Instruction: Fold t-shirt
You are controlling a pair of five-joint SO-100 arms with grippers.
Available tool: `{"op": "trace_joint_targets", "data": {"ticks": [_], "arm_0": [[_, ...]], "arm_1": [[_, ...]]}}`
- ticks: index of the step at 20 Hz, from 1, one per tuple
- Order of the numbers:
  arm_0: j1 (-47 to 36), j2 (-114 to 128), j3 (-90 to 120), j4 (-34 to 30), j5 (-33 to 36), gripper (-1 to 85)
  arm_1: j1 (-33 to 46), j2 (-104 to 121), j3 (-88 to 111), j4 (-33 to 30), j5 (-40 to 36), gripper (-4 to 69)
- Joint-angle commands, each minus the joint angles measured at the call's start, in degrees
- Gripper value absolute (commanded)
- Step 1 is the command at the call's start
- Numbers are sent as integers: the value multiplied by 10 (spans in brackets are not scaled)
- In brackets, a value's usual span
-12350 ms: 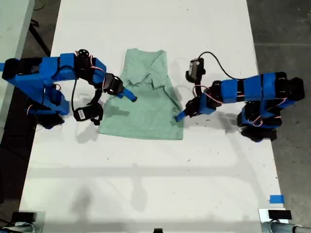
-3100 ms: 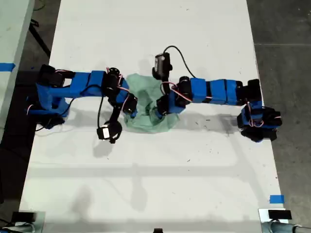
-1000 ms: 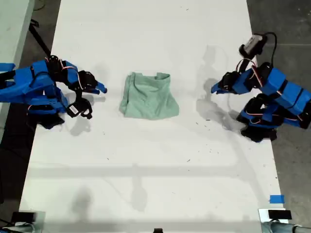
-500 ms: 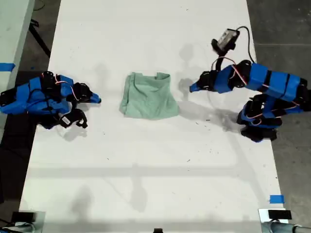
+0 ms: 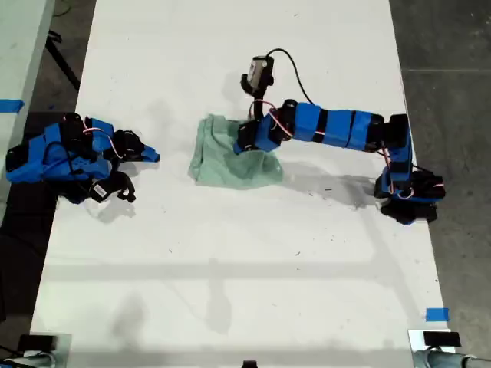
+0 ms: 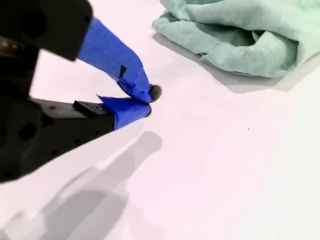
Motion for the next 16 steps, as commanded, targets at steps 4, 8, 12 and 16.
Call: {"op": "trace_joint_targets", "data": {"ticks": [4,8,12,16], "arm_0": [[4,3,-2,5,-7,35],[13,3,-3,5,-6,59],[44,4,-4,13,-6,45],[61,4,-4,14,-4,45]], "arm_1": [[54,-17,-58,-8,-47,-12],[168,-98,-86,-81,-107,-12],[239,-123,-157,-103,-143,-12],[232,-61,-132,-63,-137,-12]]}}
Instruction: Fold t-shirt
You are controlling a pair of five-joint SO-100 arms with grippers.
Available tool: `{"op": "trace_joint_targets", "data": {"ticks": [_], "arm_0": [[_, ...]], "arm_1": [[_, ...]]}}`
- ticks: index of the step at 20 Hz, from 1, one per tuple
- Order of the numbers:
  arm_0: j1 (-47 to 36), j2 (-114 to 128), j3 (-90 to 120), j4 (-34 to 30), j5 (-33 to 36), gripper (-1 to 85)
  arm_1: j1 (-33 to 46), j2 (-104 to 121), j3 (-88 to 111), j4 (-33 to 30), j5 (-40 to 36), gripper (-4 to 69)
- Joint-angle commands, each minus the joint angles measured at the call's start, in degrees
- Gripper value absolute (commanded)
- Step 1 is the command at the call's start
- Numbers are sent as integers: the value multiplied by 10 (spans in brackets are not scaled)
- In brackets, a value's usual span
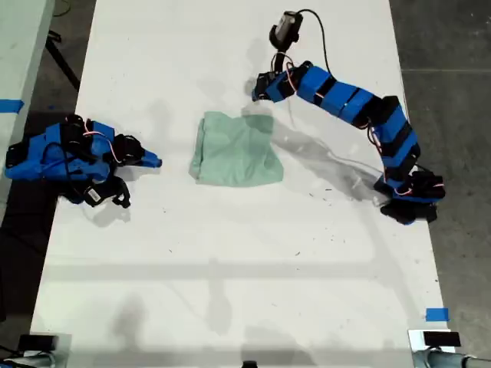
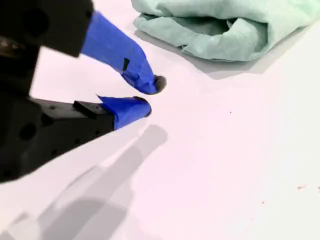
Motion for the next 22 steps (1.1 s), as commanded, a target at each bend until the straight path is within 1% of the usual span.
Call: {"op": "trace_joint_targets", "data": {"ticks": [1,2,4,5,8,10,12,16,18,19,20,21,22], "arm_0": [[11,3,-4,1,-4,45],[11,3,-4,1,-4,45],[13,3,-4,1,-4,45],[14,3,-4,1,-4,45],[14,3,-4,1,-4,45],[14,3,-4,1,-4,45],[14,3,-4,1,-4,45],[14,3,-4,1,-4,45],[14,3,-4,1,-4,45],[14,3,-4,1,-4,45],[14,3,-4,1,-4,45],[14,4,-4,1,-4,45],[15,5,-4,2,-4,45]], "arm_1": [[-9,102,-14,57,0,-12],[-11,129,-2,108,12,-12],[-19,223,83,197,34,-13],[-26,295,166,216,47,-13],[-52,555,488,195,127,-14],[-71,706,660,197,188,-14],[-95,825,797,196,252,-14],[-165,1092,1056,169,394,-14],[-207,1259,1161,201,472,-14],[-226,1366,1211,235,508,-14],[-240,1477,1257,260,508,-13],[-256,1458,1260,250,539,-13],[-257,1449,1264,244,548,-13]]}}
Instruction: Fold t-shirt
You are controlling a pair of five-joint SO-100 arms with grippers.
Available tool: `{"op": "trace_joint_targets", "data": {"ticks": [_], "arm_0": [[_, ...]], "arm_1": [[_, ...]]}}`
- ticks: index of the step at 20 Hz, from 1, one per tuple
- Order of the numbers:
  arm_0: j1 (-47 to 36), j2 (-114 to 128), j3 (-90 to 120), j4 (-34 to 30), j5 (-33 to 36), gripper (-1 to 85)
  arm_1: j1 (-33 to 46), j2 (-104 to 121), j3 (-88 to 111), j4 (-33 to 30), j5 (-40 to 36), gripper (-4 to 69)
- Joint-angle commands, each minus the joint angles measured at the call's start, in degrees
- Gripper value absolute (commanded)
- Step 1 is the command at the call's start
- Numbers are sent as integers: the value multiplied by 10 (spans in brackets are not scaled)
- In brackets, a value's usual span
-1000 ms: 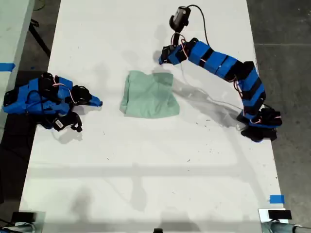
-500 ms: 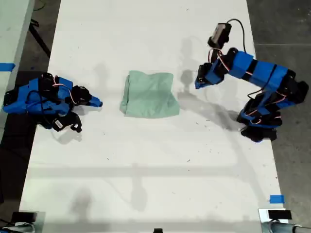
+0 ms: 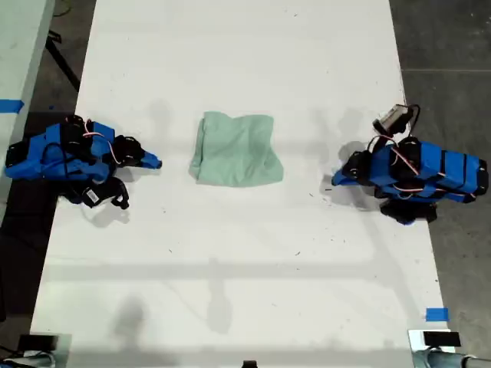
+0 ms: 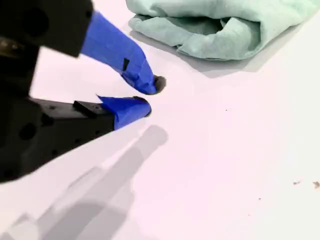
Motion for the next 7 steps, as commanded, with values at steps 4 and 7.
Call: {"op": "trace_joint_targets", "data": {"ticks": [4,7], "arm_0": [[5,4,-4,2,-4,46],[5,4,-4,2,-4,46]], "arm_1": [[-5,37,14,-17,-17,42],[-6,37,13,-16,-420,43]]}}
